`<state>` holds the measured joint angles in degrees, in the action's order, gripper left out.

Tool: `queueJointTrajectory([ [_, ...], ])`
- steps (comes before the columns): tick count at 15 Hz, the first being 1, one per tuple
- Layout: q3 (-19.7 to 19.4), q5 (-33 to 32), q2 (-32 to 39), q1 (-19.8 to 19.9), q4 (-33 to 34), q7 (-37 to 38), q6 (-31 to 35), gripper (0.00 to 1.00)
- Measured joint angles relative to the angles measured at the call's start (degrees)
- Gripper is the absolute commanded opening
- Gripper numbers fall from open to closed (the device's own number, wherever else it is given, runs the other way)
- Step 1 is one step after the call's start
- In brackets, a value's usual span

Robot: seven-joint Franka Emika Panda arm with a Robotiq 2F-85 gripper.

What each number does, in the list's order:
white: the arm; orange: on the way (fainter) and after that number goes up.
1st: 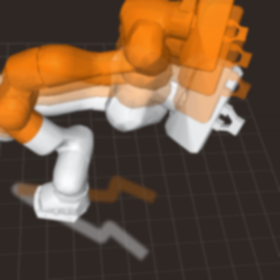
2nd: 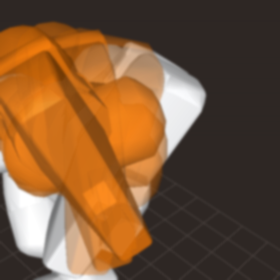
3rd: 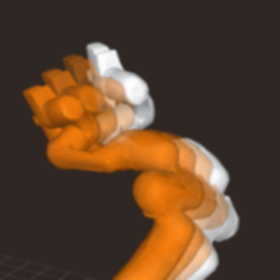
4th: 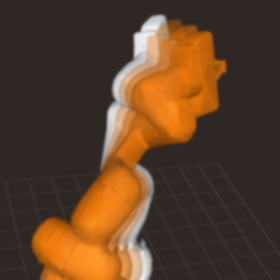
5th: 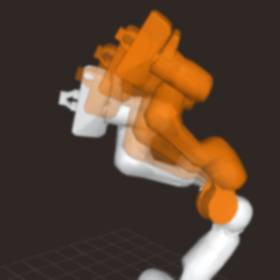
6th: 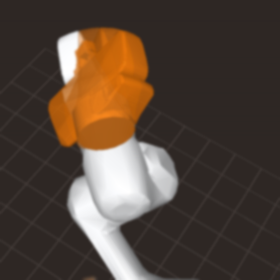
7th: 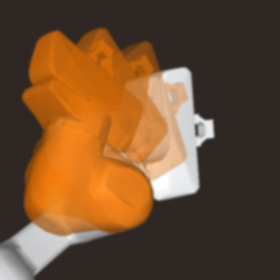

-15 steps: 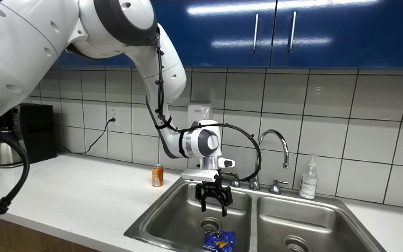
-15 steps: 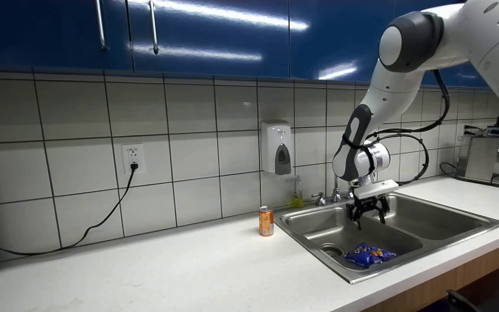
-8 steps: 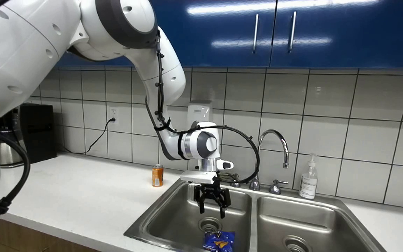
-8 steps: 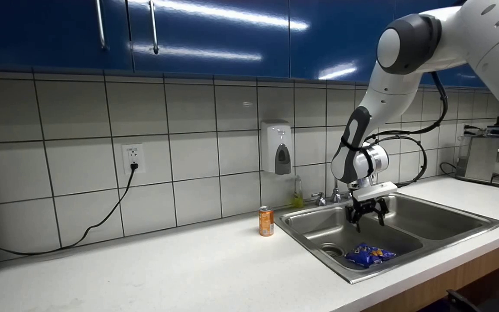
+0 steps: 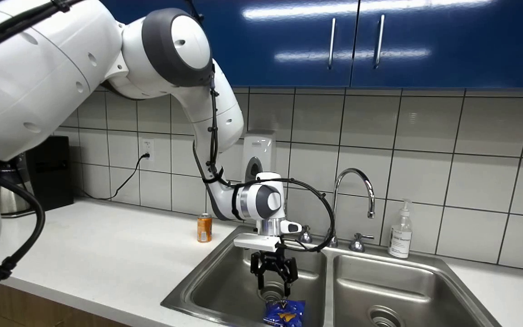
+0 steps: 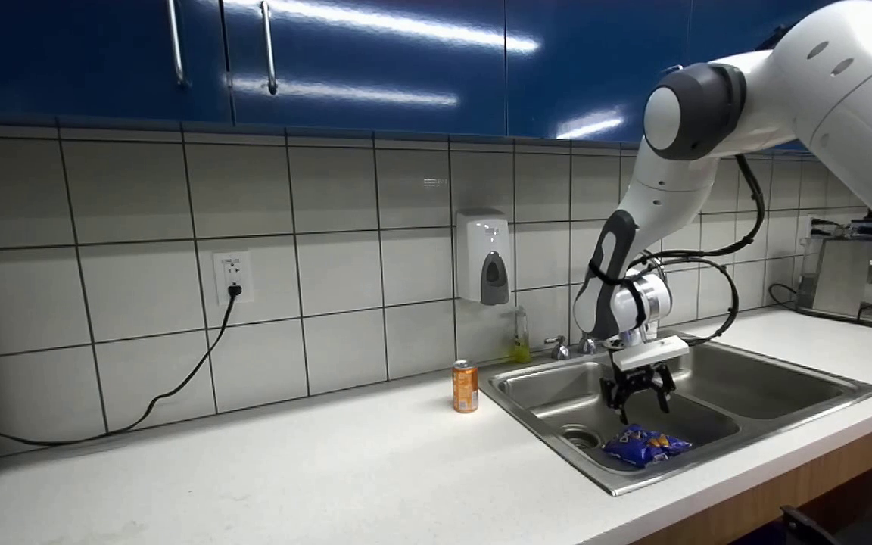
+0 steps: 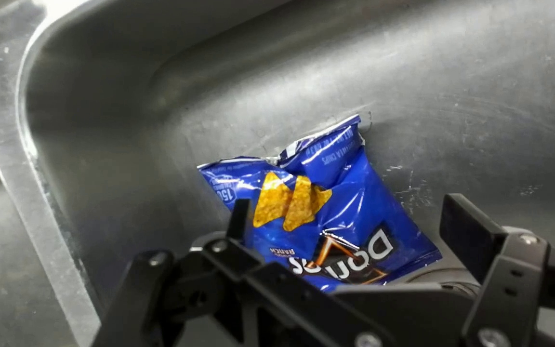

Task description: Remove the blue Doritos from the sink and put it on the counter

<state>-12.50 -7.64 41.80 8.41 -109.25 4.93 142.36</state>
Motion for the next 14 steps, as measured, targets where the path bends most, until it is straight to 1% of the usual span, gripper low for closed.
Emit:
queueJointTrajectory([
  [5, -0.2, 1.7, 4.8, 0.9, 4.5, 0.0, 0.0, 1.00],
  [14, -1.0, 2.0, 11.8, 2.3, 11.8, 0.1, -0.1, 1.00],
])
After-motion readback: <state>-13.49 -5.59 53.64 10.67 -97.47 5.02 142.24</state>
